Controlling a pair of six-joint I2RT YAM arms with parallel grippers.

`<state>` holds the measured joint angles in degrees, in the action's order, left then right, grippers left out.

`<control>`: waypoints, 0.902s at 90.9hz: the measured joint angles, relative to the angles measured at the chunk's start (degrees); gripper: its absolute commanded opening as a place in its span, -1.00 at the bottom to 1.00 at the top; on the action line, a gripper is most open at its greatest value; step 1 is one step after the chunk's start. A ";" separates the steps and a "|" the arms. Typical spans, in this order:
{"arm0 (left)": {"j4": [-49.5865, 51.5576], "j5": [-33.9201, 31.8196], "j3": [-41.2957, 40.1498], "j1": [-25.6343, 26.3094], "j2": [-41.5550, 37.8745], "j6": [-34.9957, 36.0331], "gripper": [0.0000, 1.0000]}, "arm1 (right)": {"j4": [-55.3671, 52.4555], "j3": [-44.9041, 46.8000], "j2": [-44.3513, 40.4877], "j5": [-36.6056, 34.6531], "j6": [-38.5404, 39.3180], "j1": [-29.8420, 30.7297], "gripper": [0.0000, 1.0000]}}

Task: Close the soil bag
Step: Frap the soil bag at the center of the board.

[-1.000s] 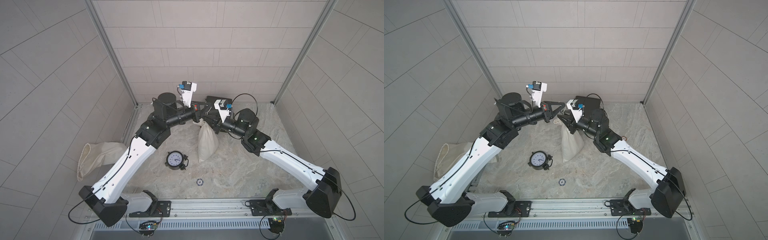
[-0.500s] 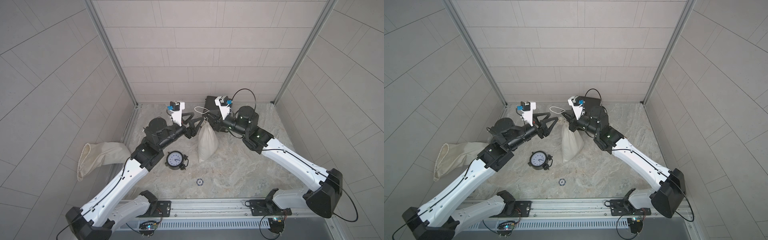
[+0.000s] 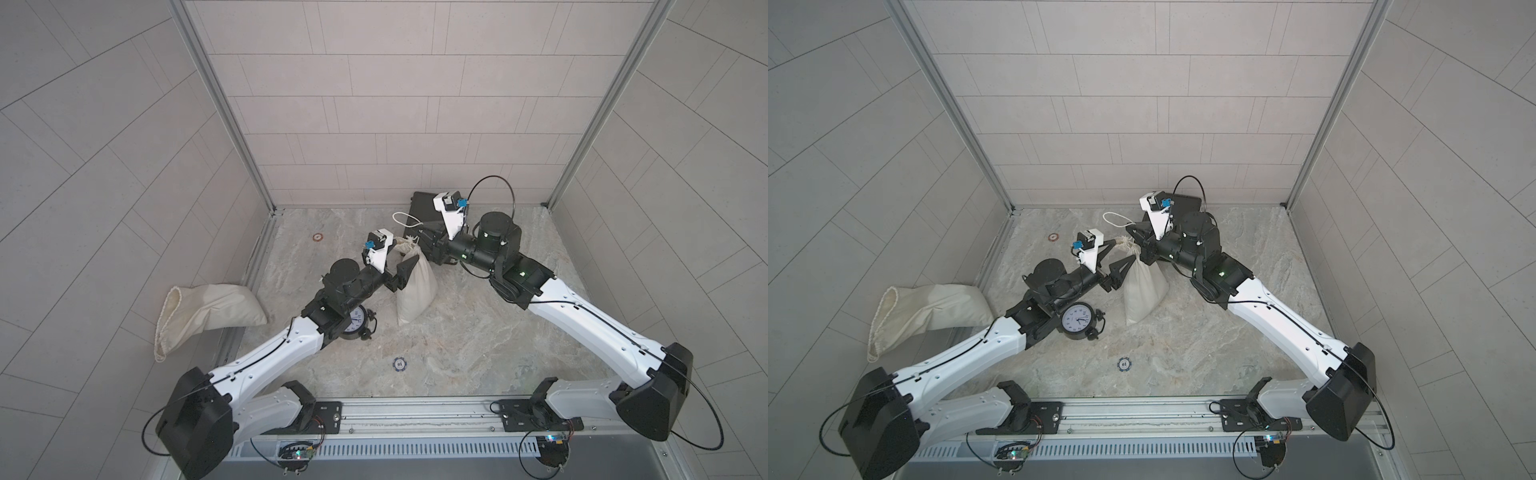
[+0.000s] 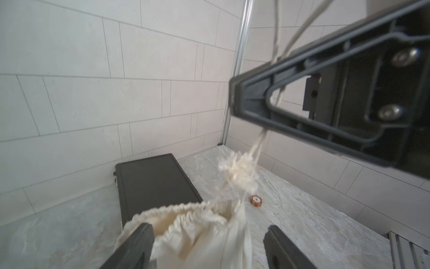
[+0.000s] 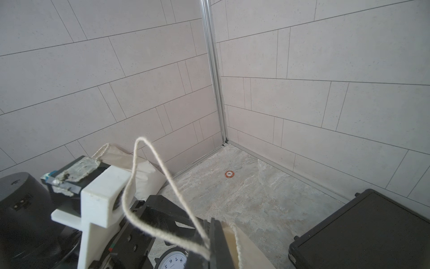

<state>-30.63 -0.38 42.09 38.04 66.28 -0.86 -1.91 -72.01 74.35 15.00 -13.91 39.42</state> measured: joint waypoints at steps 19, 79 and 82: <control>-4.70 -0.81 3.98 0.85 5.25 1.77 -0.25 | -0.48 0.00 -0.22 -0.02 -0.11 0.00 -1.00; -11.52 -8.26 4.61 2.60 14.25 -1.55 -0.63 | -8.98 -0.96 -2.38 -5.49 3.54 -0.50 -1.00; -11.54 -8.92 4.81 2.71 14.82 -1.88 -0.64 | -9.53 -0.96 -2.54 -5.79 3.67 -0.61 -1.00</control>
<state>-42.17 -9.30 46.89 40.75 81.10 -2.74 -11.44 -72.97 71.81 9.21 -10.24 38.81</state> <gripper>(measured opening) 0.190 0.047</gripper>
